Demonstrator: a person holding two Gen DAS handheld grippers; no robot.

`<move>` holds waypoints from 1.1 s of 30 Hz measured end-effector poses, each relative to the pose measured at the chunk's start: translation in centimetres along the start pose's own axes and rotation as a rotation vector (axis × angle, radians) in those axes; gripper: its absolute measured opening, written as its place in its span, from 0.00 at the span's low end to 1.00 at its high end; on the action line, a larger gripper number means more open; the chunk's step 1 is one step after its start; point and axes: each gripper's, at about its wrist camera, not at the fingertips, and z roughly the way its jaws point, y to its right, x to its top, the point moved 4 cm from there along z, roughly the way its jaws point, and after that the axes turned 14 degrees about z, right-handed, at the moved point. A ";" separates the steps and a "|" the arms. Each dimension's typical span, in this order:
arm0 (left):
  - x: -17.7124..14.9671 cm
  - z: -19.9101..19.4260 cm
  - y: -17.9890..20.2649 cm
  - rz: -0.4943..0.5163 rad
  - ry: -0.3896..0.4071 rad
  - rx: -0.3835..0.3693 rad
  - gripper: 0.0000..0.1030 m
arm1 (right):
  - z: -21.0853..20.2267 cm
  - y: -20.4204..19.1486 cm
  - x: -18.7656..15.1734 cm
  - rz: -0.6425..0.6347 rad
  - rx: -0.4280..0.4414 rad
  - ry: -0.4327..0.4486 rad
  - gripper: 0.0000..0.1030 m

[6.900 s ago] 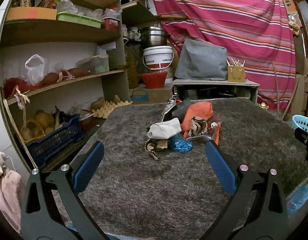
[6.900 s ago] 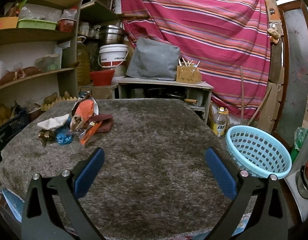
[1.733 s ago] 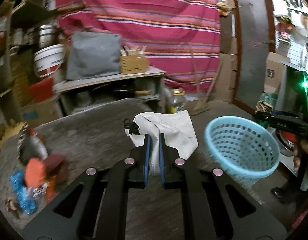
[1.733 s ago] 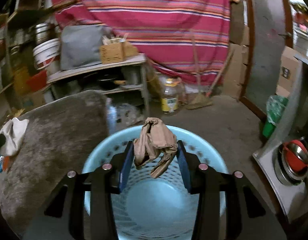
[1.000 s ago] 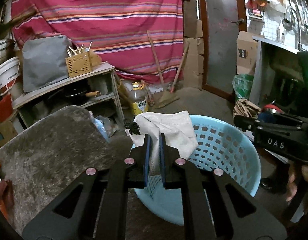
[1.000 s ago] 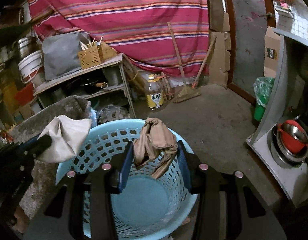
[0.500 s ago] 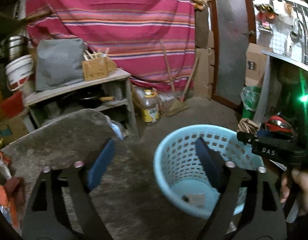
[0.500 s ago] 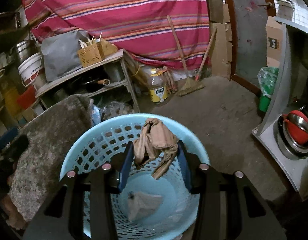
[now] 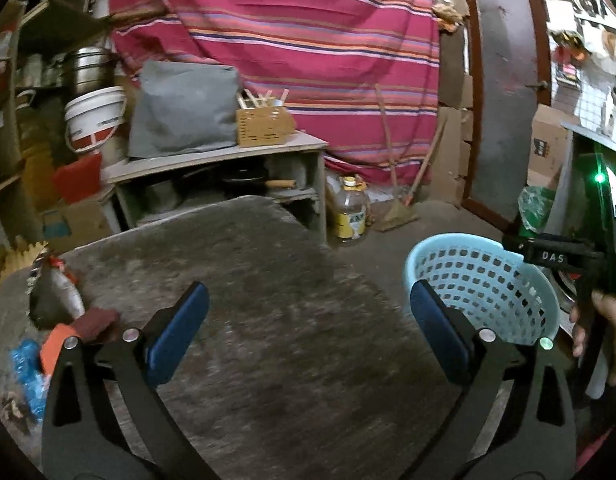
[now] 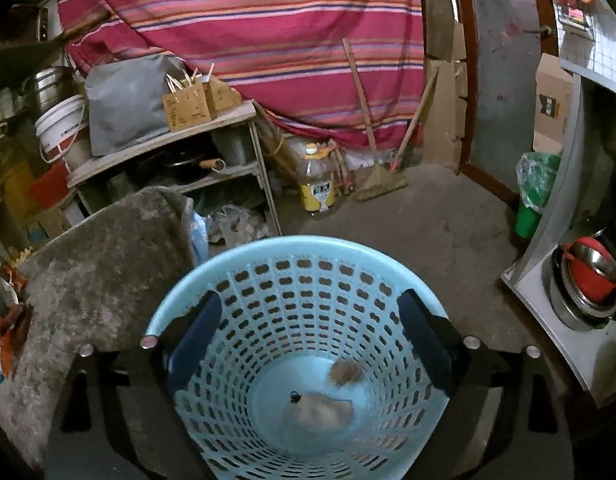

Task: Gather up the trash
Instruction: 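Return the left tool to the table and grasp the blue plastic bag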

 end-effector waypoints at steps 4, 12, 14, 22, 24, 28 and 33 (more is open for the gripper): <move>-1.4 -1.7 -2.8 -0.027 0.000 0.071 0.95 | -0.9 -1.8 -0.1 -0.036 -0.002 0.027 0.96; -5.8 -4.6 -9.9 -0.033 -0.064 0.166 0.95 | -2.5 -6.1 -1.7 -0.047 0.054 0.047 0.96; -6.9 -5.6 -11.7 -0.031 -0.064 0.205 0.95 | -3.2 -7.8 -2.7 -0.071 0.069 0.053 0.96; -11.2 -8.3 -19.0 -0.085 -0.106 0.309 0.95 | -5.4 -13.9 -6.1 -0.094 0.191 0.059 0.96; -12.4 -8.7 -20.9 -0.109 -0.116 0.333 0.95 | -5.1 -15.1 -6.8 -0.103 0.204 0.044 0.96; -15.0 -8.6 -24.1 -0.154 -0.161 0.364 0.95 | -4.4 -18.3 -8.6 -0.166 0.207 0.024 0.96; -17.4 -8.0 -27.1 -0.172 -0.214 0.392 0.95 | -3.6 -21.7 -10.0 -0.248 0.195 0.033 0.96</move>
